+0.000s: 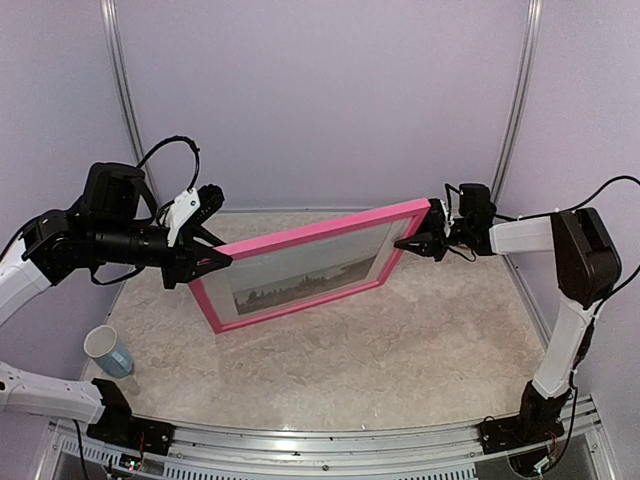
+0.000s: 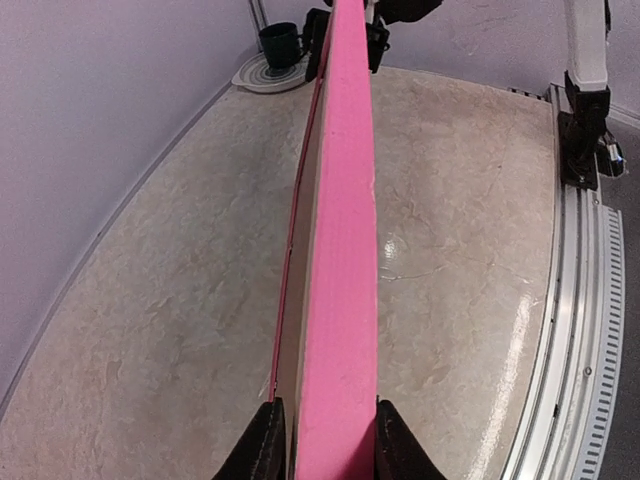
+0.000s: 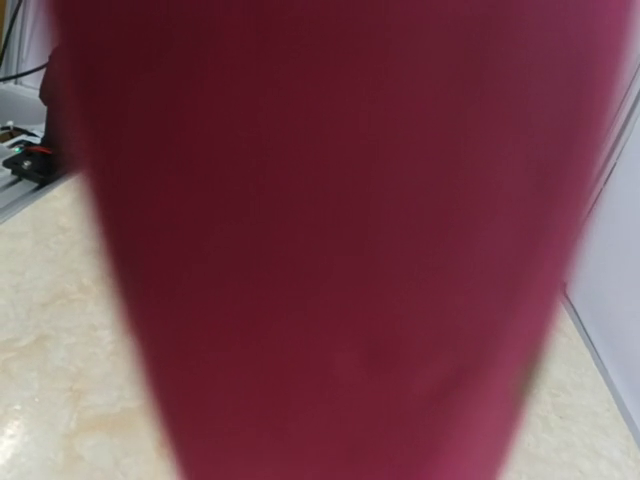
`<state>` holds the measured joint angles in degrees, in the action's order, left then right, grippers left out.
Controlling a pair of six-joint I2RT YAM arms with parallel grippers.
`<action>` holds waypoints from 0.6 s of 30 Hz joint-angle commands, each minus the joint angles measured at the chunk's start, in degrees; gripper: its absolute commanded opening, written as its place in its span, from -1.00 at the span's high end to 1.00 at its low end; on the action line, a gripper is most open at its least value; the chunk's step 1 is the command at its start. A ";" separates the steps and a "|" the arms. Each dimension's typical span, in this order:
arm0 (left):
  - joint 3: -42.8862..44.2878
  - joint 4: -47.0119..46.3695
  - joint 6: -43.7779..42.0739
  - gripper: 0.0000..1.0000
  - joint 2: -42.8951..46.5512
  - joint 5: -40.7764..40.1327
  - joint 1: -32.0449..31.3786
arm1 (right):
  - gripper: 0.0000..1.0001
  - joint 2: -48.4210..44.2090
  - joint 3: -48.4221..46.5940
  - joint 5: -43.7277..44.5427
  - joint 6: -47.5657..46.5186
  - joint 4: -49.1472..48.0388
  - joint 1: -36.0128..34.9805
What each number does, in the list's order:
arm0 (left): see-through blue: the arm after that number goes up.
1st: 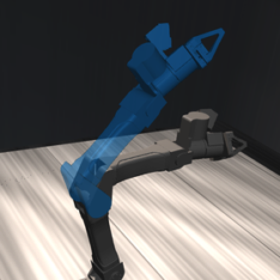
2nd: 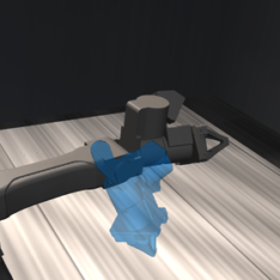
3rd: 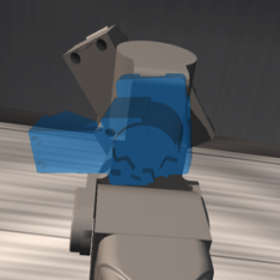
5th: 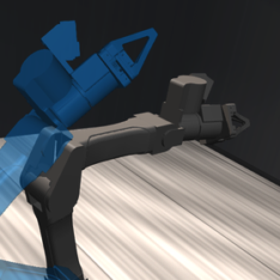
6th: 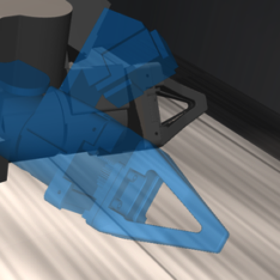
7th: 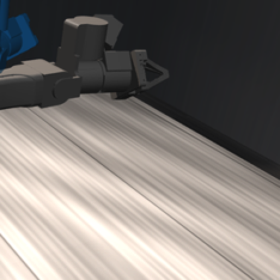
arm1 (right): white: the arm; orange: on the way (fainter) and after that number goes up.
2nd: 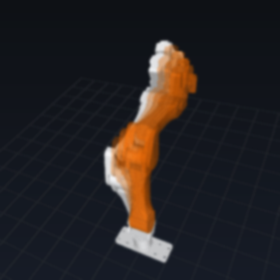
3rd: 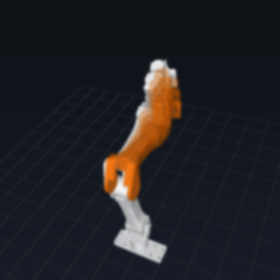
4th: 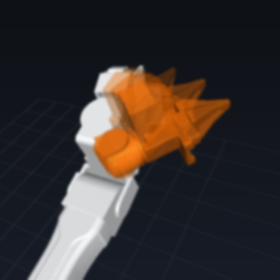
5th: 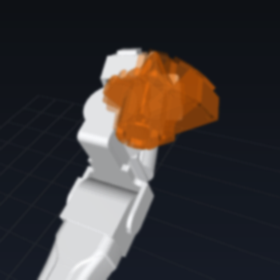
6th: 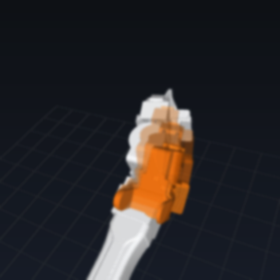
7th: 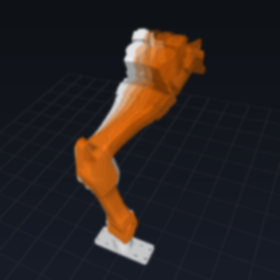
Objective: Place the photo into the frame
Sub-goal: Pass from the left arm to the right
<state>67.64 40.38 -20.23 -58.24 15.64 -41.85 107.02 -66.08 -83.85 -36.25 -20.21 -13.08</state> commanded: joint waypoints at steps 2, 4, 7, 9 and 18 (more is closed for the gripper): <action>0.77 -8.92 7.49 0.20 -0.87 -5.31 3.45 | 0.77 -2.06 2.76 -1.75 5.50 1.80 -1.69; 1.32 -9.59 8.68 -0.02 -1.15 -6.71 4.49 | 0.81 -2.77 3.02 -1.67 6.49 1.74 -1.73; 1.83 -11.16 10.39 -0.48 -1.13 -8.36 6.36 | 0.86 -4.07 3.33 -0.86 8.32 1.82 -1.75; 1.59 -13.25 11.71 -0.64 -0.41 -9.02 7.68 | 0.92 -4.80 3.33 0.26 9.96 1.87 -1.77; -0.25 -18.55 17.59 -0.96 4.10 -10.91 14.21 | 1.00 -5.83 1.63 4.09 20.53 1.85 -2.16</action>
<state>67.66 26.35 -6.28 -56.34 6.11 -29.69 103.24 -63.77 -79.20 -24.67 -20.60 -14.17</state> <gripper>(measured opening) 0.979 0.225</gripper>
